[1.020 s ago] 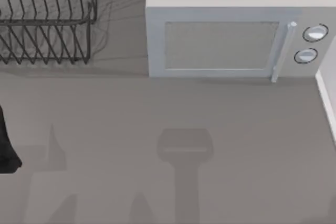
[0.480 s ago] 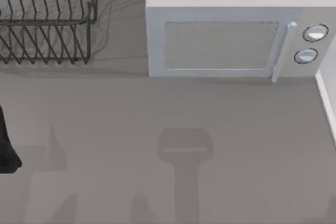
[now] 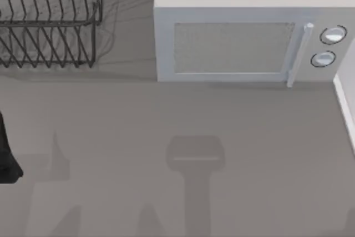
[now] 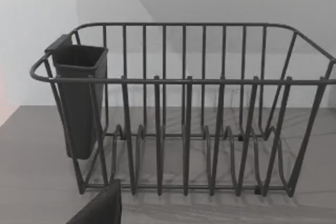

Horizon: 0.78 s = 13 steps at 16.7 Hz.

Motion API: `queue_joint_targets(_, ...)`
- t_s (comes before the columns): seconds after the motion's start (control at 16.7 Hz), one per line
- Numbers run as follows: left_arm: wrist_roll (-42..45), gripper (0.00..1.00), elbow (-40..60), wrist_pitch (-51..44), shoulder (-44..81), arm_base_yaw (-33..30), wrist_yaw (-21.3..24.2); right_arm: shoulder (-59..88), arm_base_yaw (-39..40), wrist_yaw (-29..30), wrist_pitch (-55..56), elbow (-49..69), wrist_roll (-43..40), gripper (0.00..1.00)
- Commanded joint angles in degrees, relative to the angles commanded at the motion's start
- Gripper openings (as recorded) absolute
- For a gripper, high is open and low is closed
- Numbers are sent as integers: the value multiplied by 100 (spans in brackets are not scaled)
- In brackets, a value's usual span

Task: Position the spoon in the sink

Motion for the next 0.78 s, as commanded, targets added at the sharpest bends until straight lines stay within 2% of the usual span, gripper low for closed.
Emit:
queue_joint_targets(0.12, 0, 100, 0, 0, 0, 0, 0, 0, 0, 0, 0, 0, 0, 2)
queue_joint_targets(0.18, 0, 100, 0, 0, 0, 0, 0, 0, 0, 0, 0, 0, 0, 0)
queue_joint_targets(0.6, 0, 100, 0, 0, 0, 0, 0, 0, 0, 0, 0, 0, 0, 0)
queue_joint_targets(0.66, 0, 100, 0, 0, 0, 0, 0, -420, 58, 154, -482, 206, 192, 0)
queue_joint_targets(0.78, 0, 100, 0, 0, 0, 0, 0, -450, 47, 155, -575, 279, 180, 0)
